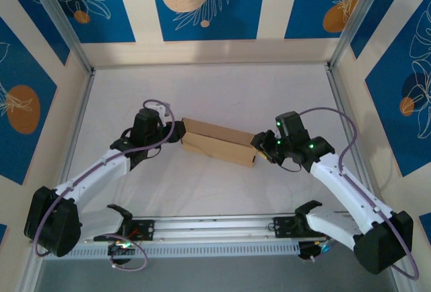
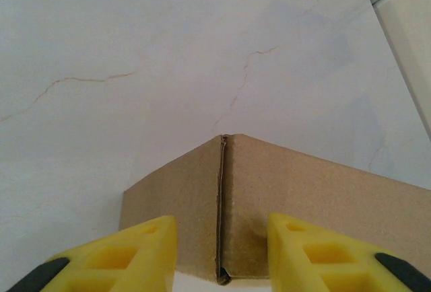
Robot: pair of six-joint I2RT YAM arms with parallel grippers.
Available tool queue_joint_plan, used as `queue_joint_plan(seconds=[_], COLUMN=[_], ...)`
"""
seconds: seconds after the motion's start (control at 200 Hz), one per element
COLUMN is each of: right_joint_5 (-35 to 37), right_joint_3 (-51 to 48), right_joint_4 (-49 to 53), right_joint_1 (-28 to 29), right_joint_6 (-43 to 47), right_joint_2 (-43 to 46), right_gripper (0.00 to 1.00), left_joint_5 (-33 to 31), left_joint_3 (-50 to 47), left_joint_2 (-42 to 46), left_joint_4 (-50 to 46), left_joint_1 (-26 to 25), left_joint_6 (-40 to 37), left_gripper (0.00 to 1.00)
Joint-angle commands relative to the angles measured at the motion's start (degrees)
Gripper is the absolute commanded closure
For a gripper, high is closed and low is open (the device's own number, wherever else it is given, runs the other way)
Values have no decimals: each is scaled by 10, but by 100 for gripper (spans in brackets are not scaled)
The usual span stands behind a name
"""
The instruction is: Fold the paper box
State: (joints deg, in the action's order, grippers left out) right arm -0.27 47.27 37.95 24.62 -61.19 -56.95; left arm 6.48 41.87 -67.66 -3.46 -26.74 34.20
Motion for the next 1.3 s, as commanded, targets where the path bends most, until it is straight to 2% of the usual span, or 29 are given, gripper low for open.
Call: queue_joint_plan(seconds=[0.0, 0.295, 0.495, 0.66, 1.02, 1.296], right_joint_5=[20, -2, 13, 19, 11, 30], right_joint_3=[30, 44, 35, 22, 21, 19], right_joint_4=[53, 32, 41, 38, 42, 66], right_joint_1=[-6, -40, -41, -41, -42, -28], right_joint_6=[57, 100, 114, 119, 121, 139], right_joint_2=[-8, -16, -49, -39, -38, -68], right_gripper=[51, 52, 60, 62, 64, 65], left_joint_5=[-16, -13, -9, -50, -39, 1], left_joint_3=[-9, 26, 51, 76, 66, 17], left_joint_2=[-18, -21, 8, 19, -4, -30], left_joint_4=[-109, -128, -127, -152, -126, -116], left_joint_1=[5, 5, 5, 8, 24, 20], left_joint_6=[-1, -6, -30, -62, -55, -23], left_gripper=[62, 60, 51, 48, 50, 53])
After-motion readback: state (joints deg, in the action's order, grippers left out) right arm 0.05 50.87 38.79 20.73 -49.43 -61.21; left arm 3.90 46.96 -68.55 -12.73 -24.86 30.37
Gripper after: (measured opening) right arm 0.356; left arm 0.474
